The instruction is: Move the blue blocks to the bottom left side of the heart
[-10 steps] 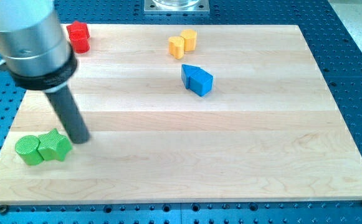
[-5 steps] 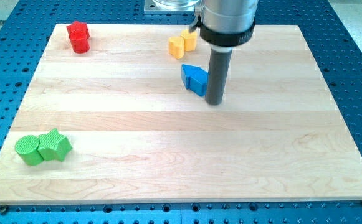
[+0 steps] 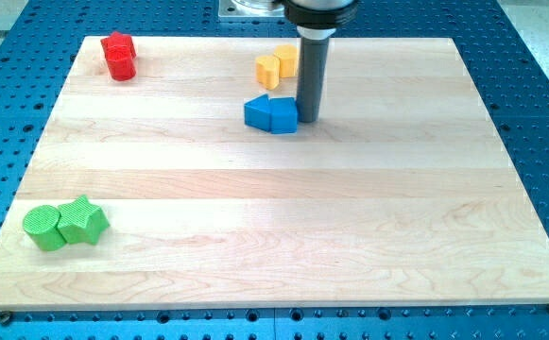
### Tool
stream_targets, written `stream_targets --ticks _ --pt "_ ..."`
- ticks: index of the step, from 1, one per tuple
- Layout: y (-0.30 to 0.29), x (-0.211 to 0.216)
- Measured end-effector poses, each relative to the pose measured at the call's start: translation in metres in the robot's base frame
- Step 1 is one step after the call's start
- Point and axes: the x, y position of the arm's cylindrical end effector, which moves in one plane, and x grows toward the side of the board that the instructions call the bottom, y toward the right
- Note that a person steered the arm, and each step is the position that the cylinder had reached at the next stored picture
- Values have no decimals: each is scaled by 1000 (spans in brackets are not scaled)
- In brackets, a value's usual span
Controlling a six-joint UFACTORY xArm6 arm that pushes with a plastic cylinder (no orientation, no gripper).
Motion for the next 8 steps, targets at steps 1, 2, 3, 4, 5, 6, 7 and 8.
stream_targets --ticks 1,2,3,4,5,6,7,8 --pt "-25 12" --pt "-45 48" --pt "-89 71" --pt "-138 60" --pt "-170 48" --pt "-143 21" --pt "-126 17" --pt "-128 3"
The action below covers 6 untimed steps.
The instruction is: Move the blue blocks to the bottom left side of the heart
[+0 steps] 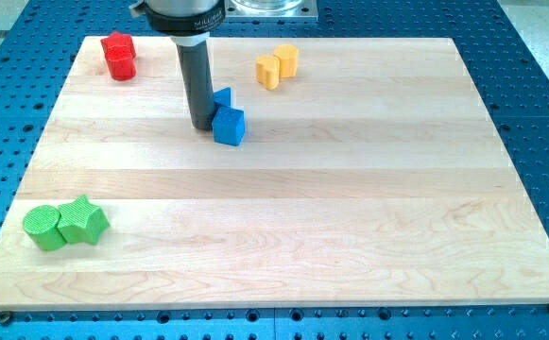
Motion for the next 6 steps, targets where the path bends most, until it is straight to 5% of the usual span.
stream_targets --ticks 3,6 --pt "20 -25" --pt "8 17"
